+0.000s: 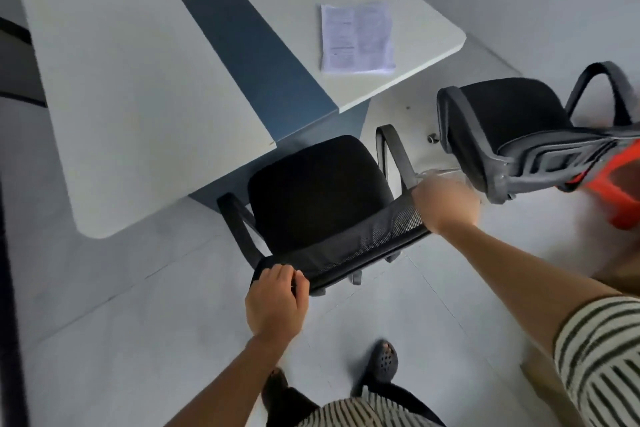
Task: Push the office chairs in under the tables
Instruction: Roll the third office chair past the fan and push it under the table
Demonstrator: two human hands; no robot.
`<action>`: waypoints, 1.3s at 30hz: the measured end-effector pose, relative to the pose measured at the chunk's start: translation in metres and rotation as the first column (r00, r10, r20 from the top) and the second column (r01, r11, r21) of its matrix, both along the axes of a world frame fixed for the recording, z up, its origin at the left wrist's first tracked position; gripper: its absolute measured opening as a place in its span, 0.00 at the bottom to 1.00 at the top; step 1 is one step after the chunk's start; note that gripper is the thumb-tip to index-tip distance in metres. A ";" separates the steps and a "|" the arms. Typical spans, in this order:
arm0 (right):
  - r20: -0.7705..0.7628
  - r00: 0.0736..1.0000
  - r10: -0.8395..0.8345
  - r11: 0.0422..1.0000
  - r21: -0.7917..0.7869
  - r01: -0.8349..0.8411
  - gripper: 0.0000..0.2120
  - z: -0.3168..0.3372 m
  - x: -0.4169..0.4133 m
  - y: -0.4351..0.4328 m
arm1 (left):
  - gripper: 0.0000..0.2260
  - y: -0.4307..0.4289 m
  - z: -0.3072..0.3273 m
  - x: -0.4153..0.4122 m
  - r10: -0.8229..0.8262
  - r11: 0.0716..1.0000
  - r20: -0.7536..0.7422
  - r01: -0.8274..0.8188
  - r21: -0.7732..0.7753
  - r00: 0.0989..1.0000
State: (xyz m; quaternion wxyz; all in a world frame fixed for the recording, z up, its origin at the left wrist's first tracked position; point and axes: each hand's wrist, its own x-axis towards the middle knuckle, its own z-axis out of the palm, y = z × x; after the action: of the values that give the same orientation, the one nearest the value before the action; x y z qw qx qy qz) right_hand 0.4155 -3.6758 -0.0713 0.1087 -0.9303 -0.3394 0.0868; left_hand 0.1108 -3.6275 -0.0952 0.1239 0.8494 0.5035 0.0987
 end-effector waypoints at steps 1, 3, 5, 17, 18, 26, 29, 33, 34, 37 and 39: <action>-0.006 1.000 0.019 1.000 0.013 -0.019 0.11 0.000 0.005 0.007 | 0.16 0.001 0.000 0.005 0.024 1.000 -0.004 -0.024 -0.001 1.000; -0.021 0.998 0.054 0.998 0.037 -0.053 0.11 0.002 0.015 0.021 | 0.16 0.004 0.001 0.016 0.071 0.997 -0.023 -0.071 -0.011 0.997; -0.030 0.997 0.072 0.997 0.033 -0.071 0.09 0.004 0.024 0.035 | 0.16 0.009 0.000 0.024 0.104 0.994 -0.039 -0.105 -0.015 0.994; -0.019 0.996 0.091 0.996 -0.002 -0.091 0.11 0.001 0.042 0.089 | 0.15 0.085 -0.004 0.040 0.062 0.998 0.030 -0.062 0.008 0.998; -0.025 0.996 0.088 0.996 -0.013 -0.088 0.11 0.002 0.044 0.095 | 0.16 0.092 -0.004 0.042 0.060 0.998 0.031 -0.060 0.012 0.998; 0.043 0.992 0.118 0.993 -0.014 -0.117 0.10 0.002 0.062 0.114 | 0.16 0.099 -0.003 0.055 0.054 0.996 0.011 -0.053 -0.070 0.998; 0.010 0.992 0.128 0.990 -0.062 -0.127 0.10 0.004 0.074 0.122 | 0.17 0.096 -0.001 0.065 0.089 0.989 -0.011 -0.089 -0.120 0.996; 0.004 0.987 0.163 0.978 -0.130 -0.161 0.12 0.003 0.095 0.131 | 0.14 0.080 0.007 0.089 0.134 0.978 -0.053 -0.141 -0.156 0.990; 0.001 0.986 0.165 0.978 -0.133 -0.163 0.13 0.002 0.101 0.134 | 0.14 0.077 0.008 0.094 0.148 0.974 -0.062 -0.157 -0.161 0.987; 0.001 0.986 0.166 0.976 -0.142 -0.164 0.13 -0.003 0.110 0.137 | 0.15 0.075 0.007 0.101 0.173 0.968 -0.080 -0.184 -0.171 0.982; 0.006 0.985 0.171 0.977 -0.132 -0.169 0.13 -0.004 0.111 0.136 | 0.17 0.076 0.007 0.101 0.174 0.969 -0.076 -0.184 -0.164 0.982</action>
State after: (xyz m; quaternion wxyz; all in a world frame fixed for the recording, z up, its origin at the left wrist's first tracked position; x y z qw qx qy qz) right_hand 0.5267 -3.5397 -0.0753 0.0367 -0.9037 -0.4122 0.1098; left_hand 0.2113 -3.5519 -0.0886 0.1711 0.7894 0.5882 0.0401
